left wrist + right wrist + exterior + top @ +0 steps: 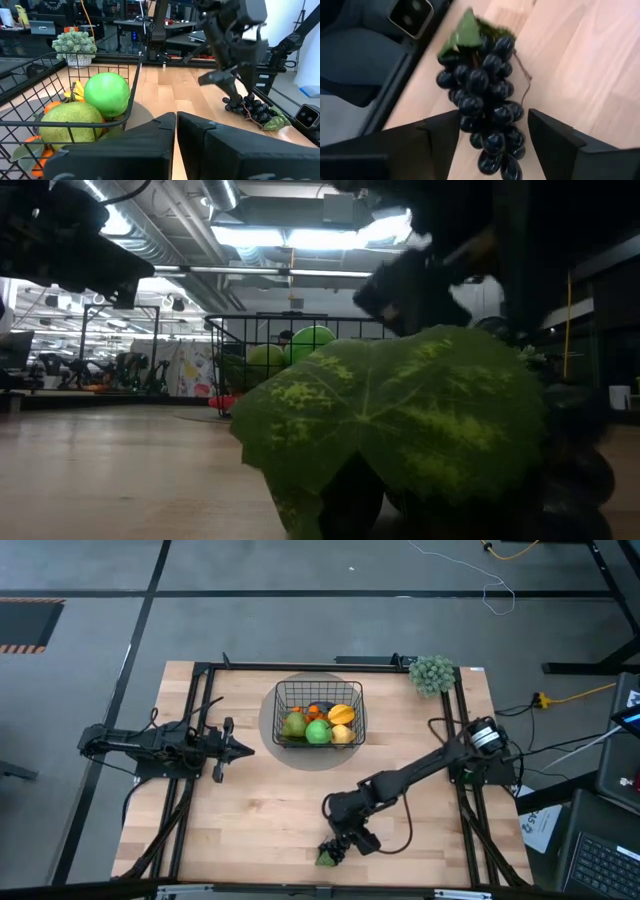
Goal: Build produce basket
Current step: Put the black grapes into the wire basket
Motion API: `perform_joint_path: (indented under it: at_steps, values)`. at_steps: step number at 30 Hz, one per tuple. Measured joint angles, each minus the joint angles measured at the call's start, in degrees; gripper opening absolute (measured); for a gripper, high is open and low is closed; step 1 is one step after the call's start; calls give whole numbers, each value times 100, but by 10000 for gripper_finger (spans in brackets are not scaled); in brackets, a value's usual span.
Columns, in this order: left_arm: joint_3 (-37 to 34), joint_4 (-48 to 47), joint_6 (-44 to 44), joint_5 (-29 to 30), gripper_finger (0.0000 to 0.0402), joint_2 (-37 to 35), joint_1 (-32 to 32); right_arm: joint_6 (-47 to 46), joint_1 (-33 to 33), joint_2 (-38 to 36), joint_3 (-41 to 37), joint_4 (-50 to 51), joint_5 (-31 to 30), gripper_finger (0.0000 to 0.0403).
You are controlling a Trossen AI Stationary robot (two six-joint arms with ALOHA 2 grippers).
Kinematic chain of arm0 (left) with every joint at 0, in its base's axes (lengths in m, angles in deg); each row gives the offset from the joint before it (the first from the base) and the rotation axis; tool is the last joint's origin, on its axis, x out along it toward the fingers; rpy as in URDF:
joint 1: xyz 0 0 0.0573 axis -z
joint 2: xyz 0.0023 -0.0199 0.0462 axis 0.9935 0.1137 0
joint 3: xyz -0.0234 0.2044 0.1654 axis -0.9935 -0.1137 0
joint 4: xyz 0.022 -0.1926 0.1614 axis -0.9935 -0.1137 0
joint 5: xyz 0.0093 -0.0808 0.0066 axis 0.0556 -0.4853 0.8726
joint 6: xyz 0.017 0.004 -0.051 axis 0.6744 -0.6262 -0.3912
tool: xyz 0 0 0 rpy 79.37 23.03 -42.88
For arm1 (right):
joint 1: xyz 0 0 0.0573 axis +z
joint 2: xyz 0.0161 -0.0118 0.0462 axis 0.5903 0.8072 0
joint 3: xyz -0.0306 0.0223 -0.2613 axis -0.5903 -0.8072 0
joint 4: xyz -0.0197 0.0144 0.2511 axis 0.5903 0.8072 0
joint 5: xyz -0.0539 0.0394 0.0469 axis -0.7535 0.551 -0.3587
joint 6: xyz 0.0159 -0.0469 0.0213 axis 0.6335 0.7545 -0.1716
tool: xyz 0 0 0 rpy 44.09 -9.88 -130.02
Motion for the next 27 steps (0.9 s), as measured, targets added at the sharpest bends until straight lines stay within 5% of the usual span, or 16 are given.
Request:
perform_joint_path:
  at_steps: [12, 23, 27]
  values:
    - [0, 0, 0, -2, 22, 0, 0, 17, 10, 396, 6, -264, -78, 215]
    - [0, 1, 0, -1, 7, 0, 0, -3, -271, 399, 9, -363, -128, 26]
    - [0, 0, 0, 0, 2, 0, 0, 13, -372, 401, 9, -351, -179, 11]
